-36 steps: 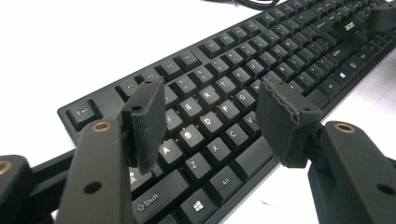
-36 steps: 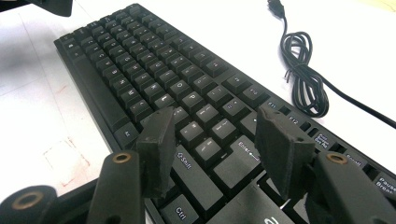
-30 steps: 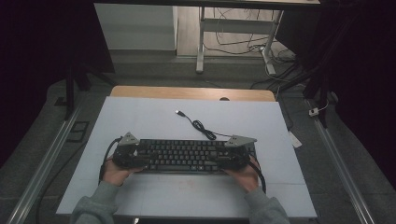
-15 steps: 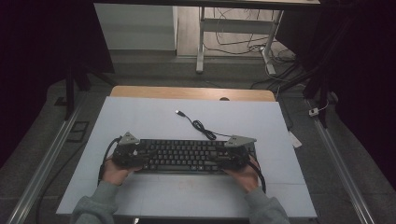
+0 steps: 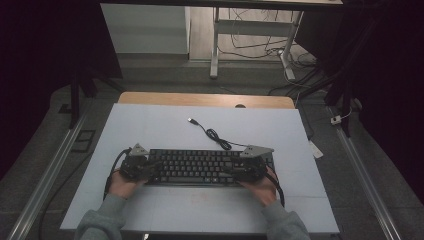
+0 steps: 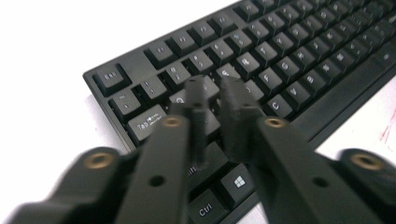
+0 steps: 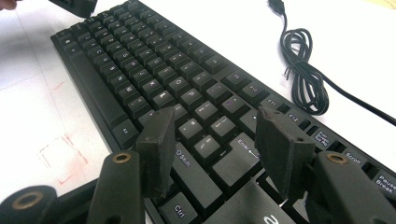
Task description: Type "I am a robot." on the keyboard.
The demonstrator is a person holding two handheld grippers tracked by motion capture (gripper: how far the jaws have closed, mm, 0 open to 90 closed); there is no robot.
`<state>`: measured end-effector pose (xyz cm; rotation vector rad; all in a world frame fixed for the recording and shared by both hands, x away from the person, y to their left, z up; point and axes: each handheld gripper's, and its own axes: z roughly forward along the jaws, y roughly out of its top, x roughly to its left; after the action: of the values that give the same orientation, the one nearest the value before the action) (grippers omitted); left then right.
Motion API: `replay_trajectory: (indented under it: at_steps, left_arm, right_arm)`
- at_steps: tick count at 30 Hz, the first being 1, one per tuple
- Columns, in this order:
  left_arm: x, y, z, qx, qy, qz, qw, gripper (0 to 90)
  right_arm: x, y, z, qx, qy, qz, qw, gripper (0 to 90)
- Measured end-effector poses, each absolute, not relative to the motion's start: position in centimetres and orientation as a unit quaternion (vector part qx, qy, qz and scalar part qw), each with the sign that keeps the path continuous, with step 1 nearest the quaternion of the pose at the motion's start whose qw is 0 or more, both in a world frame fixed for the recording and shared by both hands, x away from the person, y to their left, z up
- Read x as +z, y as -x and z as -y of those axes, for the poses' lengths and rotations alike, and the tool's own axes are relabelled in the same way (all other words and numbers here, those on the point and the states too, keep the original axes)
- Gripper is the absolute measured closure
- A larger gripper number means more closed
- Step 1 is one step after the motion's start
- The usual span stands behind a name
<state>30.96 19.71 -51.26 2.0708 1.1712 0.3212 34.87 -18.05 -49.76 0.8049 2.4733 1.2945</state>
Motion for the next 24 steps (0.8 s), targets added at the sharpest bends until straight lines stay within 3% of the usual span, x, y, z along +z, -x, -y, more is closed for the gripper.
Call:
replay_trajectory:
  at_steps: [3, 24]
  left_arm:
    - [-51.44, -31.04, -19.56, 0.123, -0.809, -0.451, 0.356, 88.2]
    - [-52.17, -31.33, -18.85, 0.132, -0.816, -0.450, 0.339, 88.4]
  right_arm:
    - [-49.77, -34.86, 18.01, 0.442, -0.274, -0.846, 0.118, 47.9]
    - [-49.88, -34.86, 17.90, 0.438, -0.274, -0.848, 0.116, 48.0]
